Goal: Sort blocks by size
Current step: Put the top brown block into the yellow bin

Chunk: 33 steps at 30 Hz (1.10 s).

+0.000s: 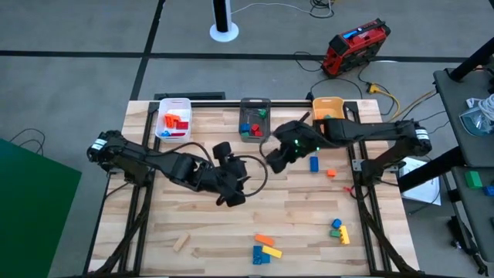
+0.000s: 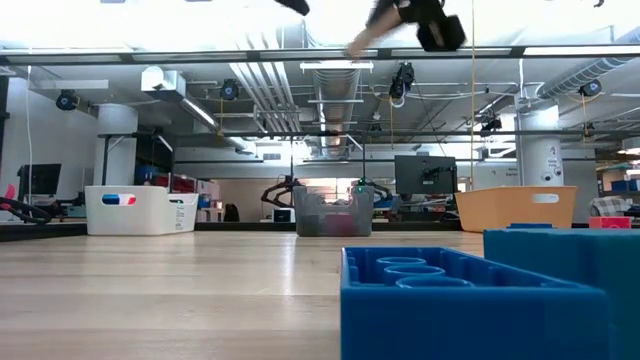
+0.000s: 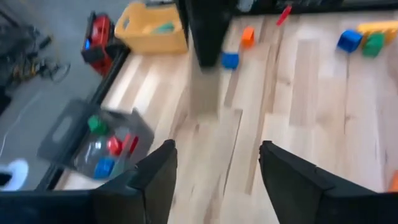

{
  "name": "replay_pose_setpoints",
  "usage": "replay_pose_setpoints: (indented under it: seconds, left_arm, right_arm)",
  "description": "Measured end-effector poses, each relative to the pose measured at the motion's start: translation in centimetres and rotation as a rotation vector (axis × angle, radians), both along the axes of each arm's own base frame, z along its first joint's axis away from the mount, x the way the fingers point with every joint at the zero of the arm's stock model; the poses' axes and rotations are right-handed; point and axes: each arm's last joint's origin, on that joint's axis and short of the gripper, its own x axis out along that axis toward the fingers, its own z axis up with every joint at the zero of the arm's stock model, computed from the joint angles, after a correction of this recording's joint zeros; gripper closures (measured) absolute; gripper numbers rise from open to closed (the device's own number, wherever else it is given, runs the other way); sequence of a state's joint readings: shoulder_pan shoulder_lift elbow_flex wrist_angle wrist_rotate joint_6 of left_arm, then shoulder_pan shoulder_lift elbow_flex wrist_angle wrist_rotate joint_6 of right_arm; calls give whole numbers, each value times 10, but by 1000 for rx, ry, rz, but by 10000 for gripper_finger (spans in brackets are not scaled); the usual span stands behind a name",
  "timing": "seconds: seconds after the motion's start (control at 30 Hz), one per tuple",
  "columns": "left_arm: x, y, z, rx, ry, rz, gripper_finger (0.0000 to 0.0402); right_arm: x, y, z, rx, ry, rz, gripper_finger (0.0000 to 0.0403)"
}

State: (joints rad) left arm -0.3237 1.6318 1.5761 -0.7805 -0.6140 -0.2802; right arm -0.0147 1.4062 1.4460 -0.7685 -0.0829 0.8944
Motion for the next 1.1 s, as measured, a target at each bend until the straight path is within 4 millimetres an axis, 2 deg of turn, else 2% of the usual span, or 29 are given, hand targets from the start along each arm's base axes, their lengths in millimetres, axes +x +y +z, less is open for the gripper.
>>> replay_pose_setpoints:
  seconds: [0.17,0.37,0.6,0.83,1.0,1.1]
  left_arm:
    - [-6,2,-5,-28,53,53,195]
    - [-7,2,-5,-51,48,79,202]
    - [-7,3,-5,-74,34,101,208]
    - [-7,3,-5,-79,30,107,208]
    - [-7,3,-5,-78,30,109,208]
    - [-7,3,-5,-76,30,110,208]
  right_arm:
    - [-19,-38,-11,-45,198,-66,357]
    - [-44,-98,-18,-107,331,-167,357]
    - [-88,-163,-19,-154,467,-359,357]
    - [-127,-204,-25,-218,651,-523,357]
    - [-143,-232,-40,-191,733,-554,357]
    - [-146,-246,-55,-160,785,-537,354]
